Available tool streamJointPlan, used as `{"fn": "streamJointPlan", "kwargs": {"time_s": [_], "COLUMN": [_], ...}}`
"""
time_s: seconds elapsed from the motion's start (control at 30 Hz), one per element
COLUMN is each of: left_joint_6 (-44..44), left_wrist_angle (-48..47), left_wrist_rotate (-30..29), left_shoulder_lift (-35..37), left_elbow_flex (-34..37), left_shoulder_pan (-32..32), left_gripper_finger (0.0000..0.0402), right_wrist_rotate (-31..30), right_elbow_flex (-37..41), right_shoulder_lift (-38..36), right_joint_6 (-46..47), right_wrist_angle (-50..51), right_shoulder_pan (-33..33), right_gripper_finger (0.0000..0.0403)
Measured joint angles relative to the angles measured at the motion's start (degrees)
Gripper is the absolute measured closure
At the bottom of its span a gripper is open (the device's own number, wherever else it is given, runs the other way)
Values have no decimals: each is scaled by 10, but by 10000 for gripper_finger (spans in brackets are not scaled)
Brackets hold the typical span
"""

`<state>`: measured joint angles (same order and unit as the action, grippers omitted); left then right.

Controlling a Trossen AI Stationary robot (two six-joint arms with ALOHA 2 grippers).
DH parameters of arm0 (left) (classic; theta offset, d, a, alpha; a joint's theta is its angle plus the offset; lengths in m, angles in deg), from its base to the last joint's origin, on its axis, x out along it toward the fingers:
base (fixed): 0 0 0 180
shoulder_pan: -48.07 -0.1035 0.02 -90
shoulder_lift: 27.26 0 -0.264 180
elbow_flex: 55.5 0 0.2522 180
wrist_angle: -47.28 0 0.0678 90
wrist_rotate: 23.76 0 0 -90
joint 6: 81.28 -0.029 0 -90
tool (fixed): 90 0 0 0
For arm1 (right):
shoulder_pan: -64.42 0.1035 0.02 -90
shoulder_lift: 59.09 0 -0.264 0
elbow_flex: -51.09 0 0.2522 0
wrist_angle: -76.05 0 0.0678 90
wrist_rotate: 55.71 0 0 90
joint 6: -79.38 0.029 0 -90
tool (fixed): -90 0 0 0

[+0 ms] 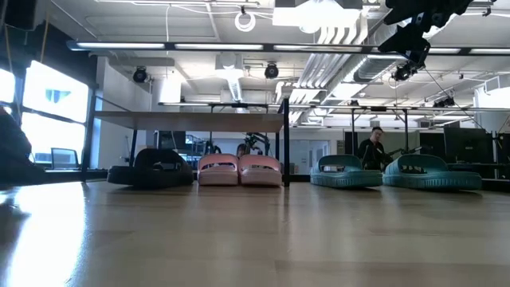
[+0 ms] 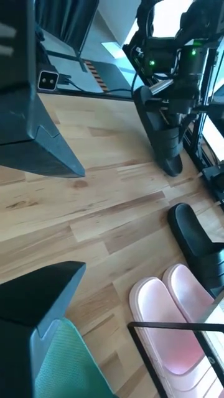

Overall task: Pick and place slides into the shelf
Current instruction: Put the left black slipper under the shelf

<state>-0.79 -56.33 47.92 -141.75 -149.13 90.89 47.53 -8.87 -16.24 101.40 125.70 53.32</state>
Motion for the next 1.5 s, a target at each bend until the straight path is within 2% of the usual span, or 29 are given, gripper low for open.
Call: {"fn": "streamJointPlan", "kwargs": {"time_s": [0.2,0.37,0.5,0.6,0.73,0.97,1.17,1.33,1.5], "left_joint_6": [-134,-145,-154,-196,-219,-194,-148,-122,-129], "left_wrist_angle": [-1,-1,-1,-1,0,-4,-1,6,18], "left_wrist_rotate": [-53,-108,-113,-114,-115,-126,-205,-225,-229], "left_shoulder_lift": [14,46,68,87,115,187,215,215,215], "left_elbow_flex": [0,0,1,10,58,210,319,371,370], "left_shoulder_pan": [-9,-14,-28,-43,-74,-122,-125,-138,-159], "left_gripper_finger": [398,399,399,400,400,401,401,401,401], "right_wrist_rotate": [0,-1,-1,-1,-1,-1,-1,-6,-12], "right_elbow_flex": [0,0,0,0,0,0,0,0,0], "right_shoulder_lift": [0,0,0,0,0,0,0,0,0], "right_joint_6": [0,0,0,0,0,0,0,5,4], "right_wrist_angle": [2,4,4,4,4,6,8,8,8], "right_shoulder_pan": [0,0,0,0,0,0,0,0,0], "right_gripper_finger": [180,180,180,180,180,180,180,180,180]}}
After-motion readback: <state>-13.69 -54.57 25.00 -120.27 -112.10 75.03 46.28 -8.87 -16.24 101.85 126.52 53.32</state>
